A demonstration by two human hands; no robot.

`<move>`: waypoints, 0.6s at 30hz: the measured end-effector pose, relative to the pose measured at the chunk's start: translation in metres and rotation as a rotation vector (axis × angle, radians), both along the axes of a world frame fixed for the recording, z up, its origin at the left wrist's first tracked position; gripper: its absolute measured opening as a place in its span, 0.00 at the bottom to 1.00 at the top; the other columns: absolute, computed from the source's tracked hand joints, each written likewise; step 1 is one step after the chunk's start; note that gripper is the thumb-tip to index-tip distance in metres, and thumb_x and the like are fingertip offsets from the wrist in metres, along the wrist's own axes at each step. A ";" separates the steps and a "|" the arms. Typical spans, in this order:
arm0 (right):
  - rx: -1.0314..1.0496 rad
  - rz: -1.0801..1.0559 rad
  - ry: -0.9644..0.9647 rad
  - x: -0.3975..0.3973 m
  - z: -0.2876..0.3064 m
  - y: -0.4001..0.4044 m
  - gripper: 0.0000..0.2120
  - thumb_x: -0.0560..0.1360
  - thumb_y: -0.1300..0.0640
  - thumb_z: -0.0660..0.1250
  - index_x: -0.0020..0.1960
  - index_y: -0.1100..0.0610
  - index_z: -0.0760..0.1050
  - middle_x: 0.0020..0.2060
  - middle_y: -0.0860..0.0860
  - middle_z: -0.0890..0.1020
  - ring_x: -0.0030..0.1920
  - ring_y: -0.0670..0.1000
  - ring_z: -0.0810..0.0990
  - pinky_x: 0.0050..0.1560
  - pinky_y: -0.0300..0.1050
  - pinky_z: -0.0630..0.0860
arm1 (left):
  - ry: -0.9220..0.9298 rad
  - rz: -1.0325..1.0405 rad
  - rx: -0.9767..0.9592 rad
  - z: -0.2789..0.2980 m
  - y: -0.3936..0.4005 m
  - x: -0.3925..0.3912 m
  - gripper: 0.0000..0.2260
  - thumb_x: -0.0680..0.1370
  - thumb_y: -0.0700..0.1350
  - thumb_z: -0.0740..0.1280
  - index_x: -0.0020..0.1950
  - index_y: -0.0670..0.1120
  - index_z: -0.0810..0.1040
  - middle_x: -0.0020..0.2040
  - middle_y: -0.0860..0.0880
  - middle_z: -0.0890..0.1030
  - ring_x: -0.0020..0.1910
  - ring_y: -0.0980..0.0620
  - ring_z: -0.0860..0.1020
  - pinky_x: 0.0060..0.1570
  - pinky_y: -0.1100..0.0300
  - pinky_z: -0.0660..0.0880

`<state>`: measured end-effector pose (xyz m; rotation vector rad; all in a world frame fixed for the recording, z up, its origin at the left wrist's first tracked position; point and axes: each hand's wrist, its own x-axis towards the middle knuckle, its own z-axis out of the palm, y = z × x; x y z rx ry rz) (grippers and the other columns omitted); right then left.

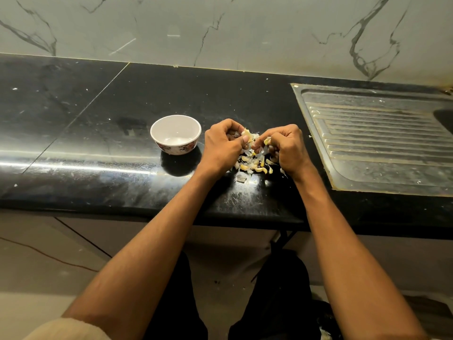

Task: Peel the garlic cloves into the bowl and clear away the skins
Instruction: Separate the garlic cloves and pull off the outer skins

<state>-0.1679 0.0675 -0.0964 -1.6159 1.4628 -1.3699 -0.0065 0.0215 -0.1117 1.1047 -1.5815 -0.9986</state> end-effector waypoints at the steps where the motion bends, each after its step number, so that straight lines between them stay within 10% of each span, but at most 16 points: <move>1: -0.006 -0.020 0.033 0.000 -0.001 -0.001 0.14 0.65 0.60 0.61 0.37 0.58 0.86 0.30 0.56 0.84 0.26 0.43 0.74 0.30 0.37 0.68 | 0.005 0.003 -0.001 -0.001 0.000 0.000 0.03 0.77 0.39 0.75 0.47 0.44 0.82 0.39 0.46 0.85 0.39 0.50 0.85 0.45 0.49 0.85; 8: 0.003 -0.057 0.122 -0.003 -0.004 -0.007 0.06 0.61 0.59 0.67 0.31 0.53 0.83 0.30 0.54 0.84 0.33 0.52 0.81 0.39 0.54 0.80 | 0.057 -0.006 0.022 0.000 0.001 0.000 0.05 0.76 0.35 0.74 0.46 0.43 0.82 0.40 0.43 0.85 0.39 0.48 0.86 0.41 0.56 0.83; 18: -0.068 -0.071 0.074 -0.005 -0.005 -0.007 0.11 0.73 0.53 0.71 0.35 0.60 0.83 0.31 0.54 0.84 0.31 0.50 0.78 0.37 0.50 0.74 | 0.097 -0.023 0.037 -0.001 -0.001 0.000 0.03 0.76 0.33 0.74 0.46 0.39 0.82 0.40 0.42 0.85 0.39 0.42 0.86 0.42 0.49 0.84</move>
